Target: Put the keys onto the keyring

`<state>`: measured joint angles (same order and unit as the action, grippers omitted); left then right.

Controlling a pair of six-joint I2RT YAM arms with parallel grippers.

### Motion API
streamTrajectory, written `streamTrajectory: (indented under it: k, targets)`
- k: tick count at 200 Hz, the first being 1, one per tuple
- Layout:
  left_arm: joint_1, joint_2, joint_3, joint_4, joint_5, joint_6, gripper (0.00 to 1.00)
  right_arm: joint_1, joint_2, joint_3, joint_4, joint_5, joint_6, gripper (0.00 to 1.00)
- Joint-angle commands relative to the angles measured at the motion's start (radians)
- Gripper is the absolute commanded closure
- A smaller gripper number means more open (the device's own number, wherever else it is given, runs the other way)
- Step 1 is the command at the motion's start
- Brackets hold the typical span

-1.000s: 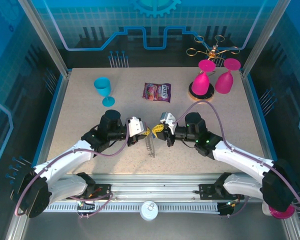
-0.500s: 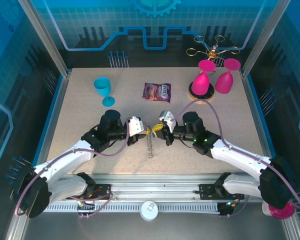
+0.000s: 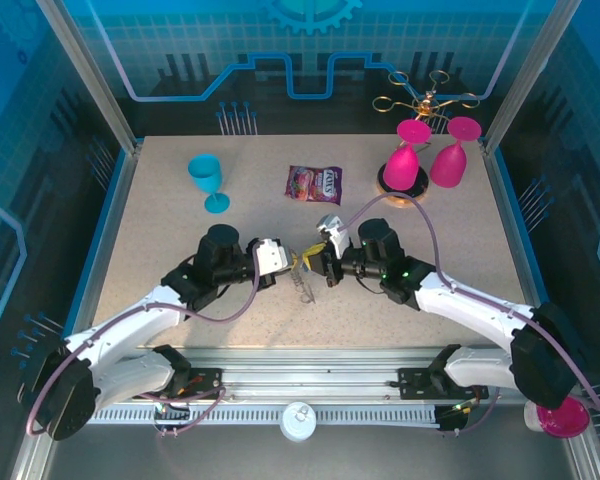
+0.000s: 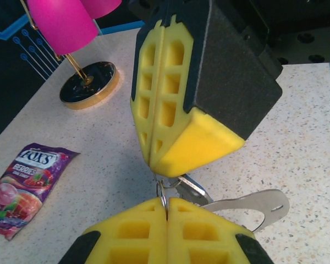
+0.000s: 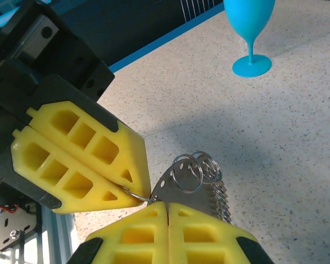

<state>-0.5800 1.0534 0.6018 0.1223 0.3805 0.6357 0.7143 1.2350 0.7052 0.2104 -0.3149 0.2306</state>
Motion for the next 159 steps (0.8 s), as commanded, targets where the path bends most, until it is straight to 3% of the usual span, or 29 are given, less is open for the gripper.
streamTrajectory:
  k: [1, 48, 81, 122, 159]
  targets:
    - [-0.023, -0.042, -0.018, 0.126, 0.023, 0.024, 1.0, -0.01, 0.02, 0.035, 0.009, -0.007, 0.058, 0.94]
    - [-0.023, -0.056, -0.04, 0.185, 0.048, -0.024, 1.0, -0.064, -0.042, -0.01, 0.001, -0.045, 0.083, 0.63]
    - [-0.015, -0.048, -0.05, 0.244, 0.116, -0.136, 1.0, -0.128, -0.149, -0.052, 0.005, -0.136, -0.006, 0.52]
    - [0.008, -0.003, -0.041, 0.264, 0.267, -0.219, 1.0, -0.139, -0.21, -0.07, -0.016, -0.289, -0.371, 0.52]
    - [0.025, 0.019, -0.047, 0.328, 0.345, -0.241, 1.0, -0.116, -0.196, -0.045, -0.071, -0.372, -0.52, 0.6]
